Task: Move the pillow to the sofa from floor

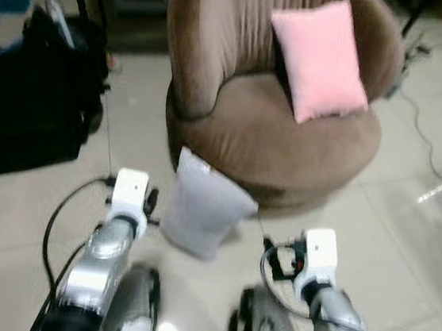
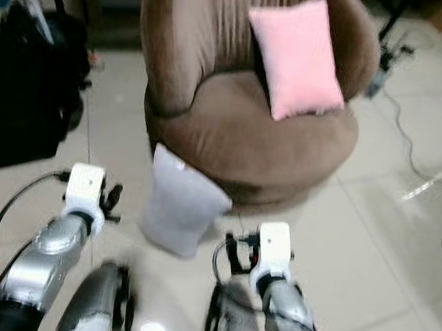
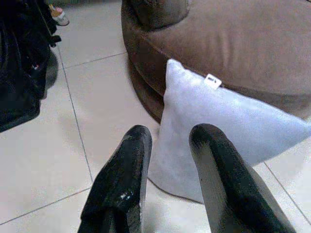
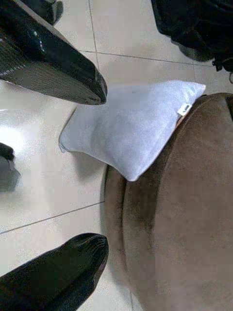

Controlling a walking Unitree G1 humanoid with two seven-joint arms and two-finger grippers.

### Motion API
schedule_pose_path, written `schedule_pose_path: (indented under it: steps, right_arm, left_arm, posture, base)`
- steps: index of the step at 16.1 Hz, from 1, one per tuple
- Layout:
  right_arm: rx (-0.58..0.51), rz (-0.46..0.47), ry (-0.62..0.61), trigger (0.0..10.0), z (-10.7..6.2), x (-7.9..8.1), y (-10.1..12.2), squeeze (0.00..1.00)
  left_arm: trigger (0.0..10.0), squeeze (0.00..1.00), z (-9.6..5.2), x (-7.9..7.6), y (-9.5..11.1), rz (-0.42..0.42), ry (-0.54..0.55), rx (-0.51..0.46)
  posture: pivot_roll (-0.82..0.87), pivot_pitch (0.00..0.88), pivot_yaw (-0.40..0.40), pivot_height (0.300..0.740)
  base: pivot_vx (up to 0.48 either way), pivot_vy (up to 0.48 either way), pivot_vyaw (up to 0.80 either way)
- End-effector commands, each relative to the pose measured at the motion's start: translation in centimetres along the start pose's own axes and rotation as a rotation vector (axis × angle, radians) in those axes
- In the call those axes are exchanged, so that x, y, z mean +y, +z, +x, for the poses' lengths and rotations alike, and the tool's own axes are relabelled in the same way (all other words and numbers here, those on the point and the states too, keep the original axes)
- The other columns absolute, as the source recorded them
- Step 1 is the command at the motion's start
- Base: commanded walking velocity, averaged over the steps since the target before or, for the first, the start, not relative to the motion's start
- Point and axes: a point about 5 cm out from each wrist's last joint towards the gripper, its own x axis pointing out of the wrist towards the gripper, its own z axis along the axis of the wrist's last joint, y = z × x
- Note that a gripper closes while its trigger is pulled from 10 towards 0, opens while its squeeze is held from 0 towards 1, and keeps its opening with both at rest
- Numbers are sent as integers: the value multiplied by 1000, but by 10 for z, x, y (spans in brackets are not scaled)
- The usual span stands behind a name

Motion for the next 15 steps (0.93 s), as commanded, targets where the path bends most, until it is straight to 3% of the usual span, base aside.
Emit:
schedule_pose_path:
  steps: [1,5,11,15]
  right_arm:
    - [30,-13,-20,10000,-3,-6,-5,0]
    - [38,-4,-20,10000,-4,-5,-7,0]
    - [49,-8,-19,10000,-8,-5,-9,0]
    - [54,-7,-20,10000,-9,-4,-11,0]
  left_arm:
    - [10000,0,-1,-3,-4,-9,-6,19]
    - [10000,0,-3,-3,-7,-12,-2,26]
    - [10000,0,-4,-1,-9,30,6,34]
    - [10000,0,-4,-4,-9,15,-27,22]
  posture:
    - [-112,190,-72,615]
    - [-112,198,-74,590]
    - [-117,205,-74,590]
    - [-122,203,-70,590]
  base:
    - [0,0,0]
    - [0,0,0]
    - [0,0,0]
    - [120,0,0]
